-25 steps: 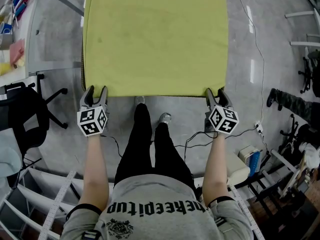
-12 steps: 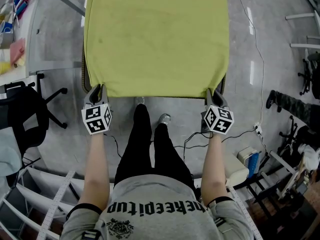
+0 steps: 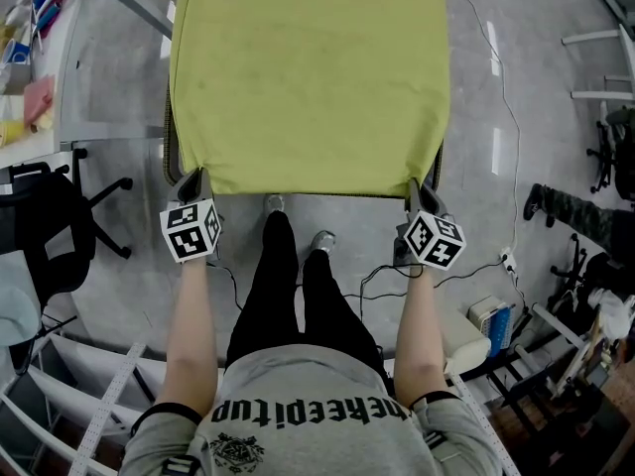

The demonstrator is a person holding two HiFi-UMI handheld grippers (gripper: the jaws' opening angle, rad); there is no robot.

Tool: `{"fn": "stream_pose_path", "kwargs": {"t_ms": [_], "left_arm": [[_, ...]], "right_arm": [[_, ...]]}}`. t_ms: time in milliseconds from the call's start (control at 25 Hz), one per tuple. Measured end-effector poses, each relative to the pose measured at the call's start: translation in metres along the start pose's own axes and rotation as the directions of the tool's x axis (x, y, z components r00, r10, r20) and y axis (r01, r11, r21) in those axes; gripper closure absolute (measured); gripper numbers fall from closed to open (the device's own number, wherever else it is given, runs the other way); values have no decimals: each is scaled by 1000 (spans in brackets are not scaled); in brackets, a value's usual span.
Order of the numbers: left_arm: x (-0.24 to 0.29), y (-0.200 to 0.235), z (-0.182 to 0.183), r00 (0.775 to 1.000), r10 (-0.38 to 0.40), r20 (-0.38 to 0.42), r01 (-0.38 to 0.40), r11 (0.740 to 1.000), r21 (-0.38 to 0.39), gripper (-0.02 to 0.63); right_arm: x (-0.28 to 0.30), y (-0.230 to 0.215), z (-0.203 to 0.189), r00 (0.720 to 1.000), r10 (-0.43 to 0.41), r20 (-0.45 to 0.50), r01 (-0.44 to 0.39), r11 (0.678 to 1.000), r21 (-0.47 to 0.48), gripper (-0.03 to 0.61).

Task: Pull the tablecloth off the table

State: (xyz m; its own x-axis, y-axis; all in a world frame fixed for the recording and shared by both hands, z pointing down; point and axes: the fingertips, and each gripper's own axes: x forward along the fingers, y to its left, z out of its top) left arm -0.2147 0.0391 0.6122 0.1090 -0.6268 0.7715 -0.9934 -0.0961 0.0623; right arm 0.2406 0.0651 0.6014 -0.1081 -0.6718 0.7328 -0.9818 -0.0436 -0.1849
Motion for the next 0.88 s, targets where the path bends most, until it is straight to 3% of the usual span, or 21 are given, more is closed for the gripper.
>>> {"fn": "stream_pose_path", "kwargs": {"t_ms": [320,880], "left_arm": [[-25,-7,11,999,-8,52,6,999,39,589],[-103,-14,-14,994,-5,105,-1,999,50,590]], "right_arm": [[-24,7,15,998,46,48,-43,998,-47,551],[-100,20,-5,987,144,67,-136,984,-114,551]]}}
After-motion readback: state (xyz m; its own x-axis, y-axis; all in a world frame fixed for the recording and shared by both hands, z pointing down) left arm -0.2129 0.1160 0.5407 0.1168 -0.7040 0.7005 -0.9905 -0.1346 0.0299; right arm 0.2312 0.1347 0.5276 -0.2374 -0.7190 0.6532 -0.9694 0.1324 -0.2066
